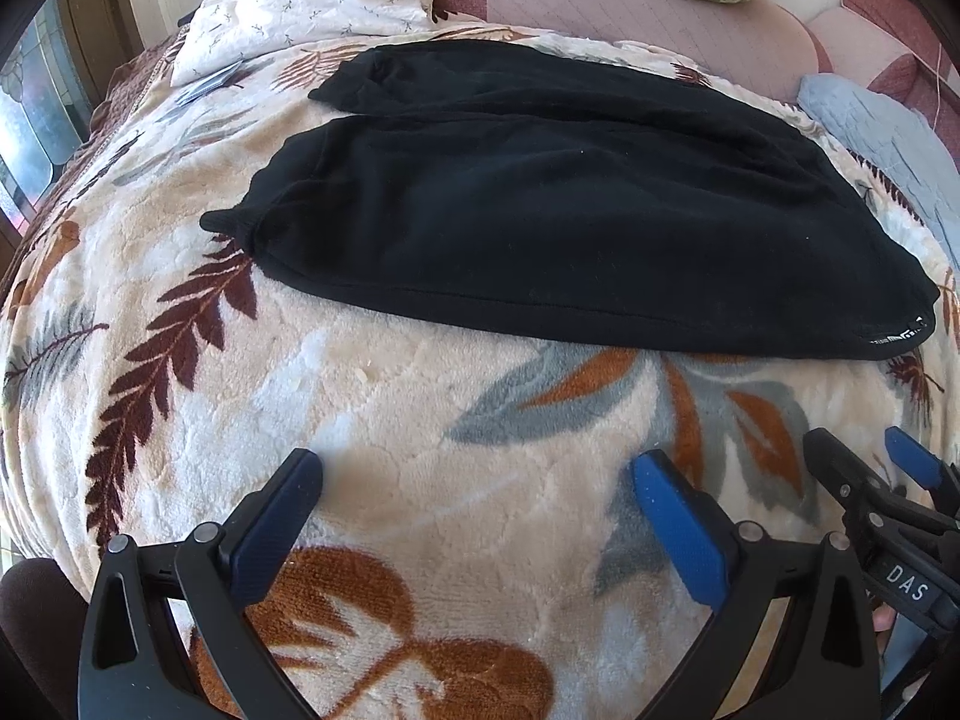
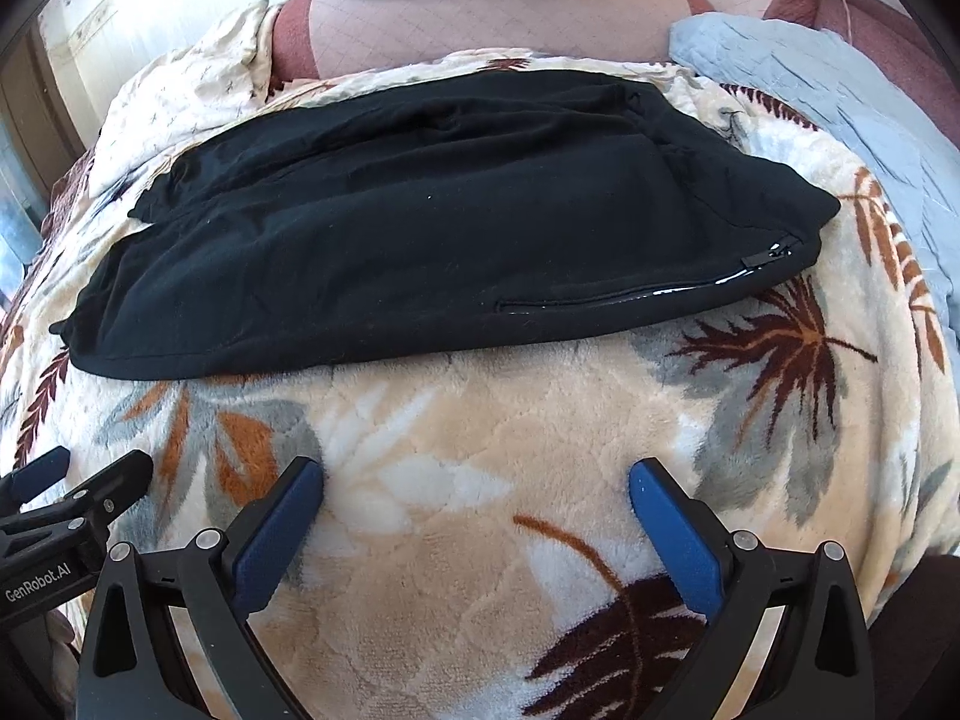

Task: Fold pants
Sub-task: 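Move both tools toward the waistband of the black pants, then close both tools on the waistband of the black pants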

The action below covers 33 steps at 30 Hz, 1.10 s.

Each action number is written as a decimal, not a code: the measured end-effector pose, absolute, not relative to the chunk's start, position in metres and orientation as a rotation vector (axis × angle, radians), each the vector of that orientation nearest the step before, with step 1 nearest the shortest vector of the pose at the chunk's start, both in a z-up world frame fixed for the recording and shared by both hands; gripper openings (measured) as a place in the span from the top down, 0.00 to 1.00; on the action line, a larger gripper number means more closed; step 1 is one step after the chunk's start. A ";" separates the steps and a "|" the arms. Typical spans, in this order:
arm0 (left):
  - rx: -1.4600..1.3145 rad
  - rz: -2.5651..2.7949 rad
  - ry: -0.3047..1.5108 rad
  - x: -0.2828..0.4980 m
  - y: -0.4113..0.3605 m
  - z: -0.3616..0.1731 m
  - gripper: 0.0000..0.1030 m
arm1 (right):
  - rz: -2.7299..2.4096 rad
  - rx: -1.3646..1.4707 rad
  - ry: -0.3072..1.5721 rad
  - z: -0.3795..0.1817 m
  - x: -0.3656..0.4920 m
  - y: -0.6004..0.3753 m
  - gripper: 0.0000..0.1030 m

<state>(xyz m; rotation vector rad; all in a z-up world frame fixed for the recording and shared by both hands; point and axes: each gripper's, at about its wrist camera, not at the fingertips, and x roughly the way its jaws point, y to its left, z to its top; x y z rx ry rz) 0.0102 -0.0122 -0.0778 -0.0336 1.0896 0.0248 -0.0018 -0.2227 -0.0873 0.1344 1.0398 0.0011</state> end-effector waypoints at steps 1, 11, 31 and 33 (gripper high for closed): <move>-0.039 0.022 1.093 0.010 -0.011 -0.077 0.00 | 0.002 0.129 1.044 -0.087 -0.001 -0.222 0.00; -0.093 0.050 1.006 -0.012 0.006 -0.046 0.04 | 0.000 0.095 1.049 -0.087 -0.002 -0.220 0.00; -0.112 0.060 0.950 0.021 0.051 0.013 0.19 | 0.041 0.097 0.885 -0.019 -0.017 -0.252 0.01; -0.132 0.062 0.944 0.037 0.065 0.020 0.19 | 0.065 0.097 0.884 -0.012 -0.004 -0.261 0.01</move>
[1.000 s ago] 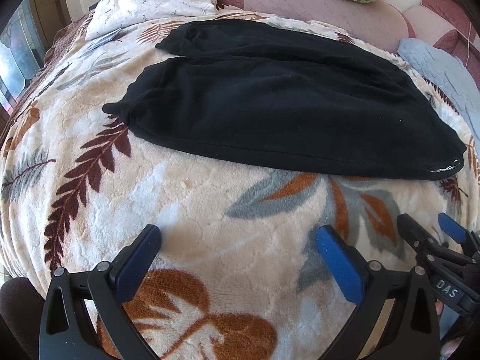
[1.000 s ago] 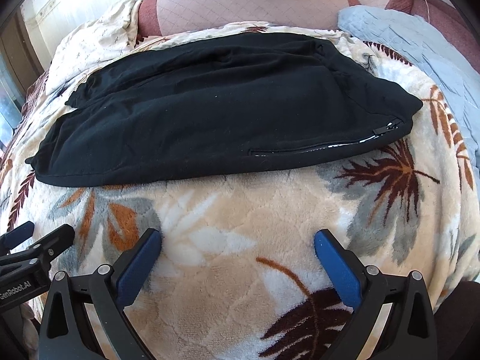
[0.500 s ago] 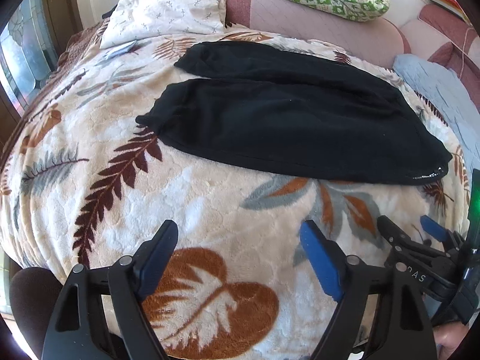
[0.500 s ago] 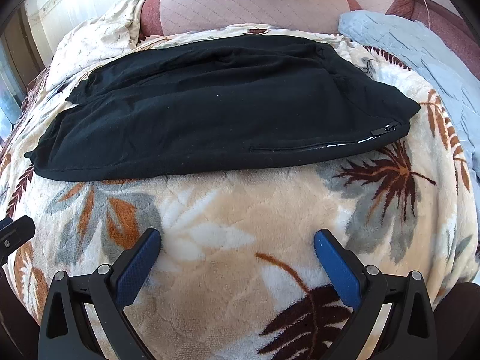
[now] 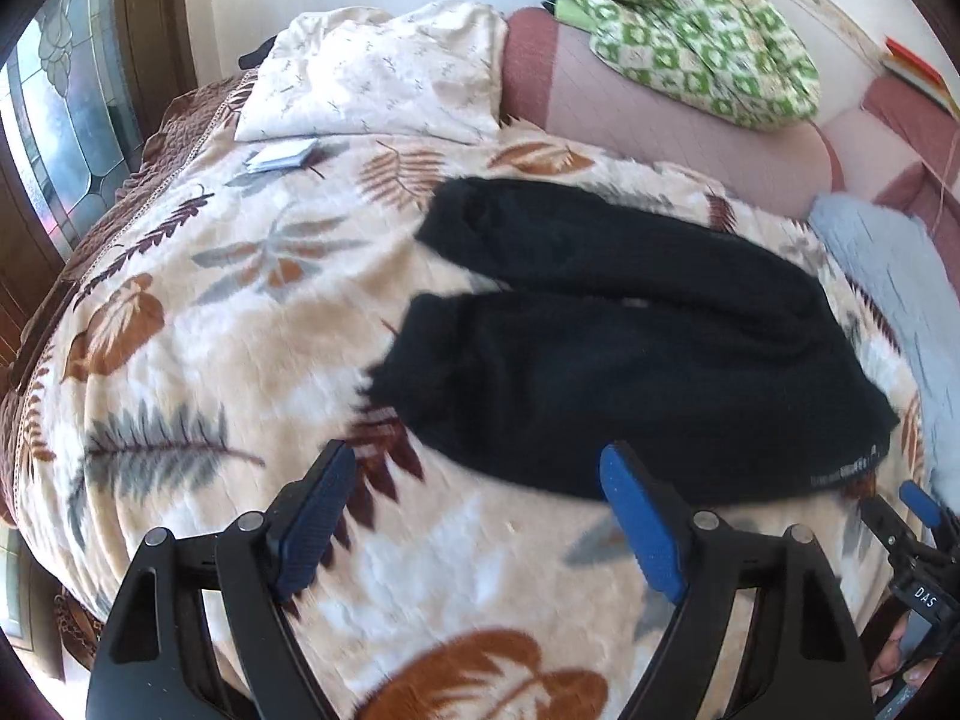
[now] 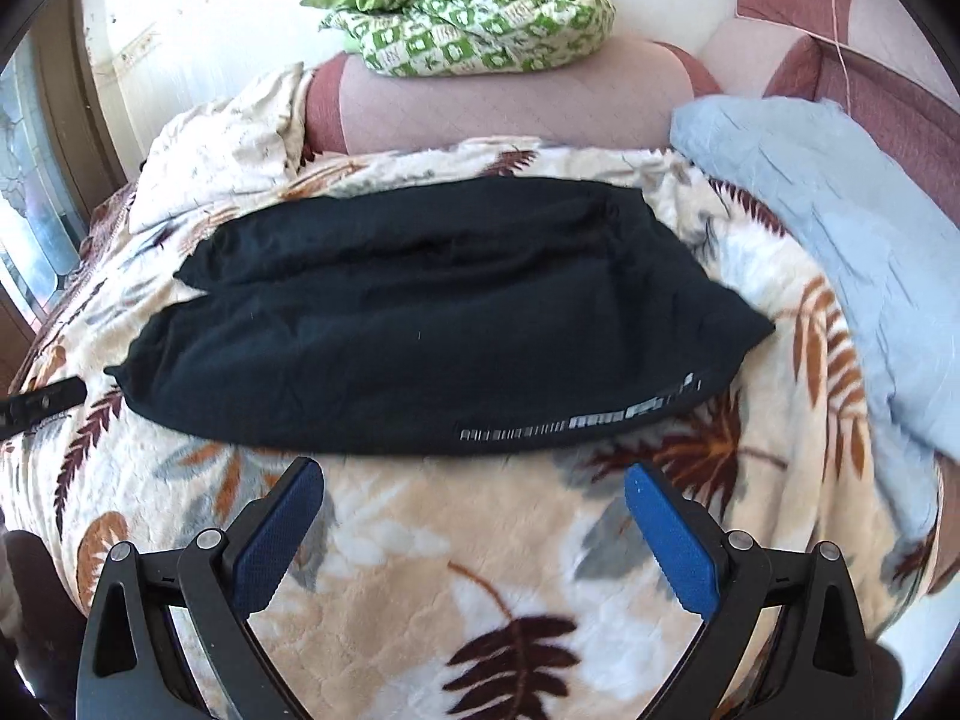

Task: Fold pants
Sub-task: 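Close both tools on the waistband of the black pants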

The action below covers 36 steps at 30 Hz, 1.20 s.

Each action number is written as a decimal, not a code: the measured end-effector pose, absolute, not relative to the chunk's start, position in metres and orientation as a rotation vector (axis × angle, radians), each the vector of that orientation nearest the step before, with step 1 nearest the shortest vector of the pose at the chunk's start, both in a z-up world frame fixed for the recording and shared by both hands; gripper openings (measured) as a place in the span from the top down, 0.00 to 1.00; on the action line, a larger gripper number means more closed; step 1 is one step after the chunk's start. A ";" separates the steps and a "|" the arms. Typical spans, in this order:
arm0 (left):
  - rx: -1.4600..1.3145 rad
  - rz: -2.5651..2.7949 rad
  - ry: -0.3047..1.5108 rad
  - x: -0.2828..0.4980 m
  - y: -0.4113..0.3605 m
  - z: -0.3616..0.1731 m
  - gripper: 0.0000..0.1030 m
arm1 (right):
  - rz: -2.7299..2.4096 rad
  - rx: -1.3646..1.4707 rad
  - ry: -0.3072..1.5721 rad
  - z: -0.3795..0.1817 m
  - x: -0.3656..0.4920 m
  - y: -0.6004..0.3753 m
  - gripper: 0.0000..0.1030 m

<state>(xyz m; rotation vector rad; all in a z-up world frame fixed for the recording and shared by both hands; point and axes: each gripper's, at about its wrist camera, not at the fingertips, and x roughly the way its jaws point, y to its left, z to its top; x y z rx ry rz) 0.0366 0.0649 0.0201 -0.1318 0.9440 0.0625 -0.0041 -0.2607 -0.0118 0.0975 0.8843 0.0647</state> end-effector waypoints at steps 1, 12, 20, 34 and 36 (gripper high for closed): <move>-0.136 0.060 0.940 0.046 0.071 0.024 0.19 | 0.067 0.097 0.889 -0.010 0.006 -0.267 0.01; -0.189 -0.021 0.980 0.182 0.113 0.023 0.19 | 0.115 0.001 0.909 -0.009 0.151 -0.327 0.02; -0.267 -0.075 1.061 0.298 0.123 -0.025 0.19 | 0.199 -0.044 0.979 -0.016 0.281 -0.323 0.02; -0.203 -0.119 1.086 0.360 0.113 -0.067 0.18 | 0.351 0.015 1.116 -0.081 0.381 -0.320 0.10; -0.160 -0.121 1.098 0.361 0.107 -0.067 0.18 | 0.407 0.030 1.135 -0.086 0.381 -0.313 0.11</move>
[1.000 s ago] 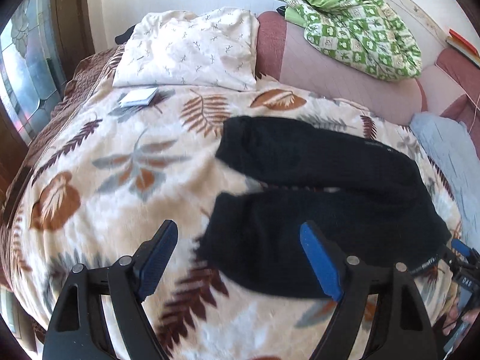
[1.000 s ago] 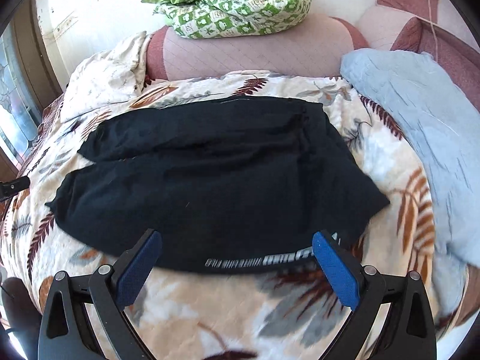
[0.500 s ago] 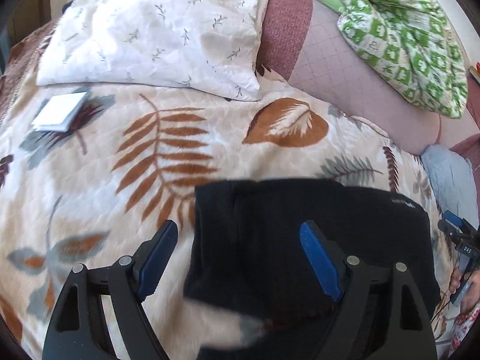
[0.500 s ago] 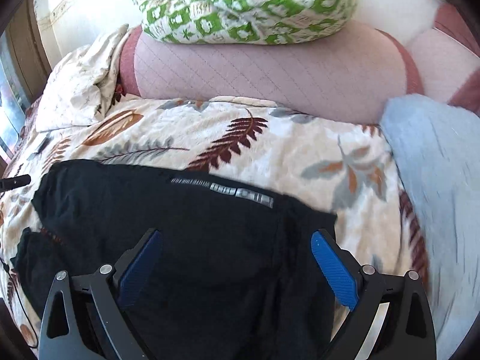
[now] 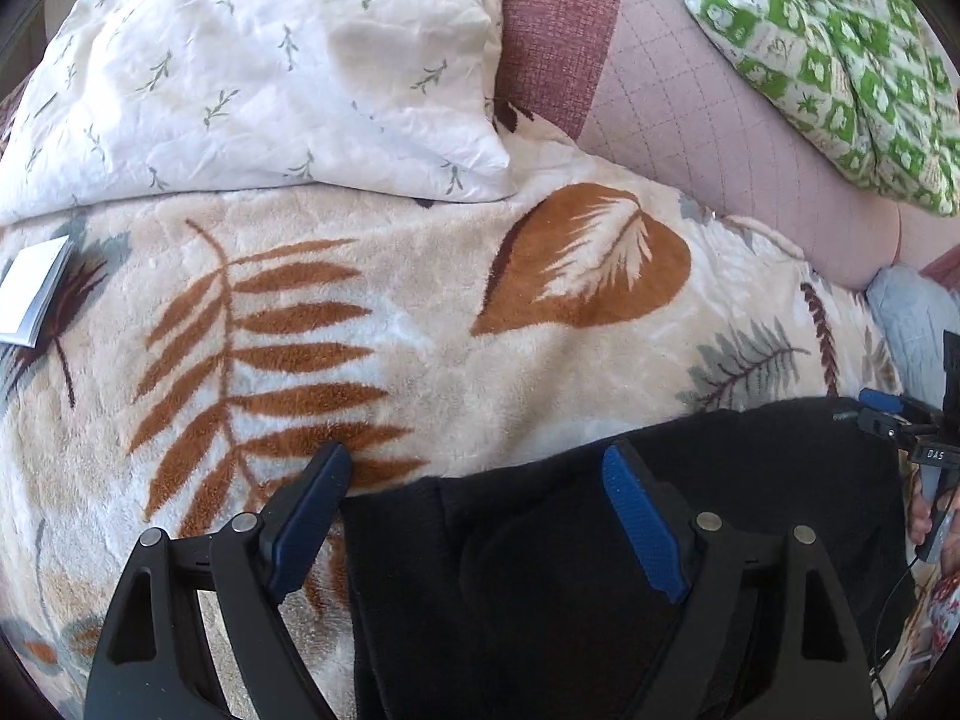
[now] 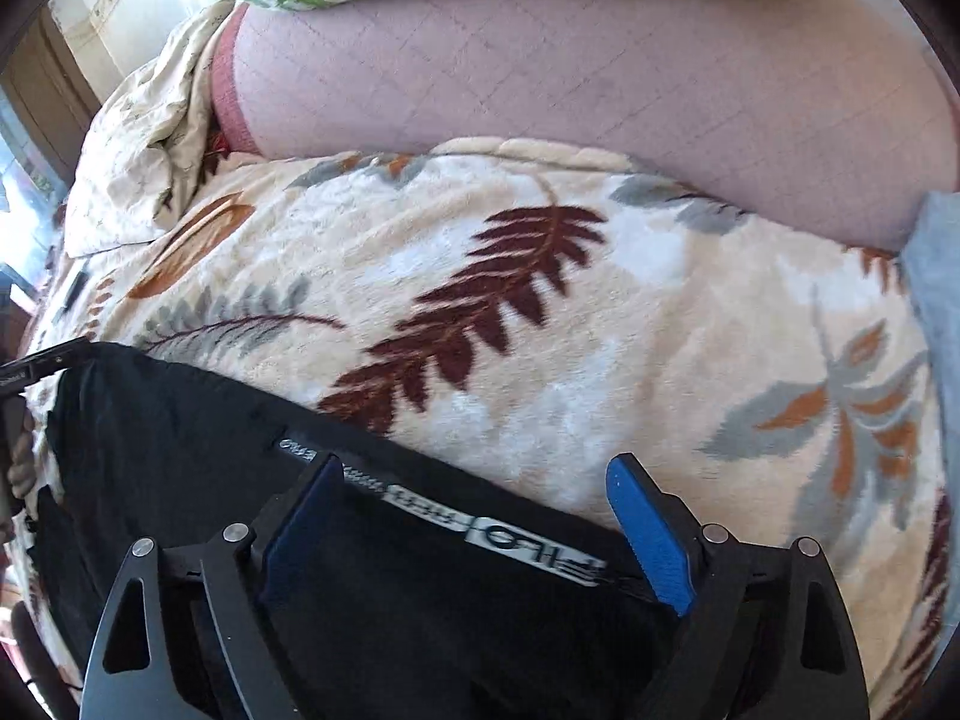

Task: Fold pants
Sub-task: 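Close both tools on the waistband of the black pants, then lift the waistband with both tools, fold it onto the leg ends, open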

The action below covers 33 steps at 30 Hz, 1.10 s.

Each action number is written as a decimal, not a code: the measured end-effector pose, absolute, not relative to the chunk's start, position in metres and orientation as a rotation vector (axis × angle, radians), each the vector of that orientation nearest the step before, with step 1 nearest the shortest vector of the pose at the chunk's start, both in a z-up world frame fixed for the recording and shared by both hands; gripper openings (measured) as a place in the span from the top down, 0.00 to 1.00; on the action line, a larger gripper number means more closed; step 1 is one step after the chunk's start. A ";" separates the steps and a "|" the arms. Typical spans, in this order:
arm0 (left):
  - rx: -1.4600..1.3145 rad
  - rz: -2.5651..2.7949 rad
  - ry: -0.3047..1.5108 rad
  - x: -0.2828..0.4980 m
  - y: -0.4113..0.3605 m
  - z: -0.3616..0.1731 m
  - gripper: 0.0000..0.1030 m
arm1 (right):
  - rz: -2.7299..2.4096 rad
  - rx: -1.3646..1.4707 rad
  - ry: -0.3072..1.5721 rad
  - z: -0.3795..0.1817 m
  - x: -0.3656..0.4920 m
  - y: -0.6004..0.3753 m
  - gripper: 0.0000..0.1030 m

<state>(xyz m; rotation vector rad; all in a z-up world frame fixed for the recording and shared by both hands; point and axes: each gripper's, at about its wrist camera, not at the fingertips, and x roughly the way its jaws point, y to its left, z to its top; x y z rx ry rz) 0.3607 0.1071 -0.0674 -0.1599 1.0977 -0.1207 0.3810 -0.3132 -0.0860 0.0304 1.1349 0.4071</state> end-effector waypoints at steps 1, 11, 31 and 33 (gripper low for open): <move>-0.124 -0.122 1.105 0.360 0.103 -0.067 0.20 | 0.440 0.010 1.143 -0.088 0.379 -0.307 0.11; 0.075 -0.110 1.068 0.350 0.075 -0.056 0.84 | 0.495 -0.114 1.135 -0.084 0.363 -0.292 0.55; 0.187 -0.197 0.721 0.218 0.031 0.070 0.85 | 0.327 -0.060 0.926 0.002 0.240 -0.293 0.85; 0.222 -0.202 0.697 0.192 0.028 0.072 0.85 | 0.317 -0.064 0.919 0.004 0.213 -0.297 0.85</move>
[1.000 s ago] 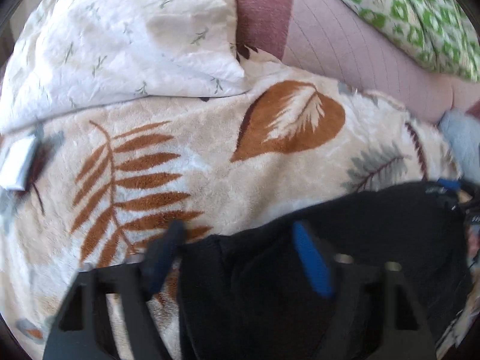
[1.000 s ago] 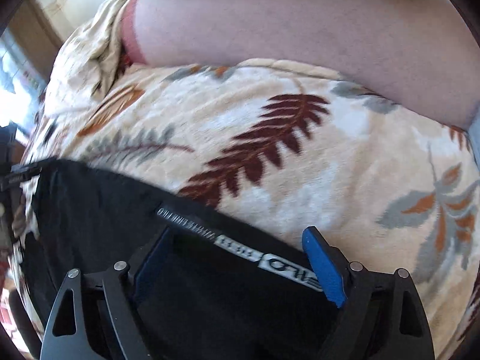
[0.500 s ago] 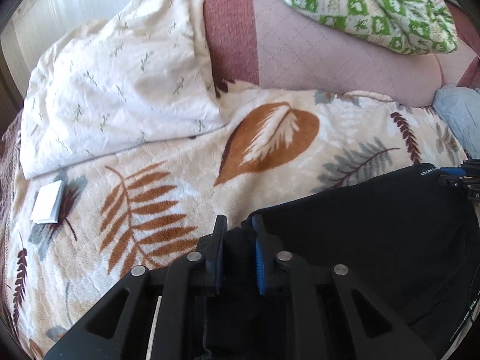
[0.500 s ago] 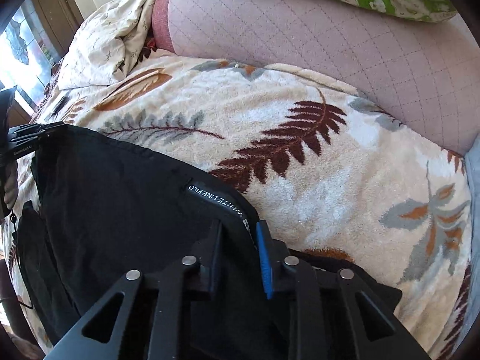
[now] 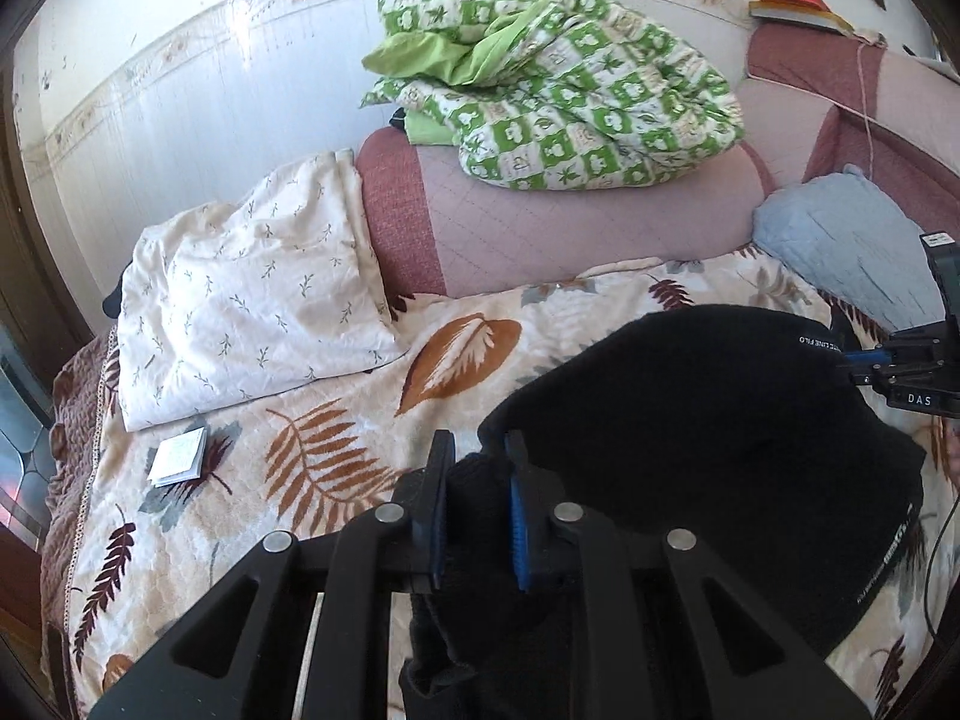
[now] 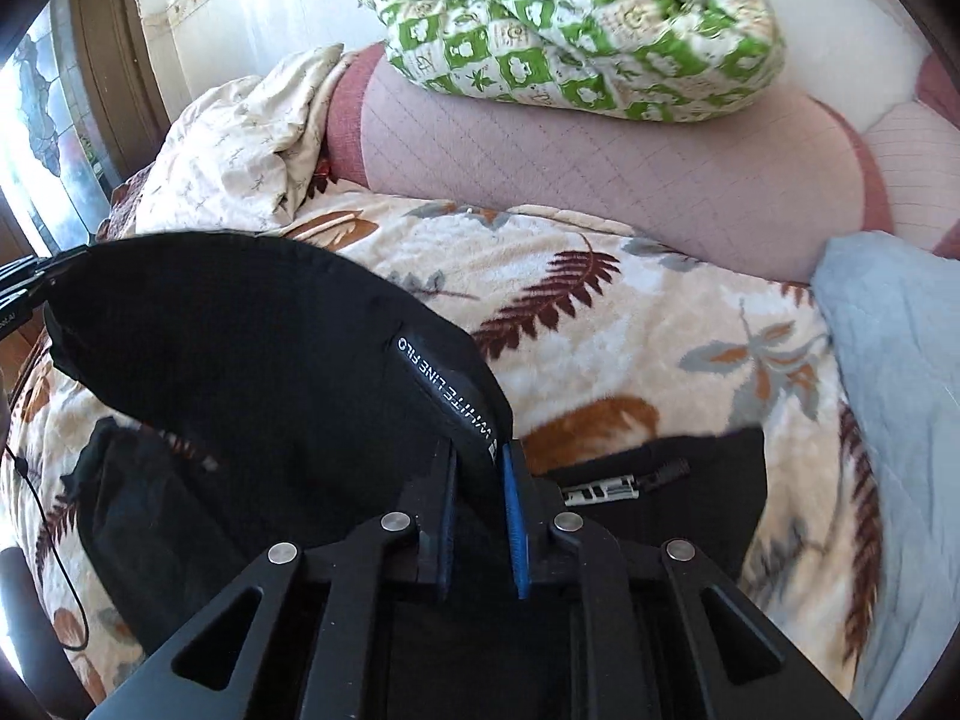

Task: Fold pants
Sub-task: 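Lift the waistband with both tools, fold it onto the leg ends, open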

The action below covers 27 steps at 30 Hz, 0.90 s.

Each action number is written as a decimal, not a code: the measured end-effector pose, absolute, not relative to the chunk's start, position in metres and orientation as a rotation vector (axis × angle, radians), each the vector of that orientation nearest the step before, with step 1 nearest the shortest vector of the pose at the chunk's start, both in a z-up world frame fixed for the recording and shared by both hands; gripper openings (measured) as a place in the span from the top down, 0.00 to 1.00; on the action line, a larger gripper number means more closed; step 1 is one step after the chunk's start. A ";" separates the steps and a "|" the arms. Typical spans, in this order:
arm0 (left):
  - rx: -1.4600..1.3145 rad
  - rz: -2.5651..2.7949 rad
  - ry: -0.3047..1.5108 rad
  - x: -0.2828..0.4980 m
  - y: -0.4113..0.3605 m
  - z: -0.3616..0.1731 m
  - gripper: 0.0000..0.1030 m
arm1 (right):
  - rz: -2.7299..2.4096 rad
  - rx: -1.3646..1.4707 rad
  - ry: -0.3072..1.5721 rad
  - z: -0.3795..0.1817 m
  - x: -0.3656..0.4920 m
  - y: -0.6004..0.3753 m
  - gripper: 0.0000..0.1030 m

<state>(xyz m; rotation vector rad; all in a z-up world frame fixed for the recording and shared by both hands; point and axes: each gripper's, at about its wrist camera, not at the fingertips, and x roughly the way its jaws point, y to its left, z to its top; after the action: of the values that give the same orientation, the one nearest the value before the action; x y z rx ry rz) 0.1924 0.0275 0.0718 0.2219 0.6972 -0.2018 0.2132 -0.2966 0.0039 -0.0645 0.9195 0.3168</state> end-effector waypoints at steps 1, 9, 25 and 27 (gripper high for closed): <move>0.254 -0.199 0.682 0.176 0.025 0.070 0.85 | 0.316 -0.066 0.922 0.002 0.200 -0.298 0.85; 0.391 -0.201 0.741 0.075 0.029 0.015 0.81 | 0.305 -0.054 1.045 -0.048 0.091 -0.301 0.76; 0.004 -0.037 0.831 0.045 0.101 0.017 0.45 | 0.197 0.146 0.964 -0.019 0.052 -0.303 0.39; -0.053 -0.044 0.853 0.054 0.100 0.009 0.45 | 0.227 0.138 0.965 -0.022 0.062 -0.274 0.39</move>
<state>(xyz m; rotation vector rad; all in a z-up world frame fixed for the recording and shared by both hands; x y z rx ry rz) 0.0542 0.1004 0.0093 -0.0532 0.8533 -0.0438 0.0619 -0.2743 -0.0222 0.1376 0.9651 0.2272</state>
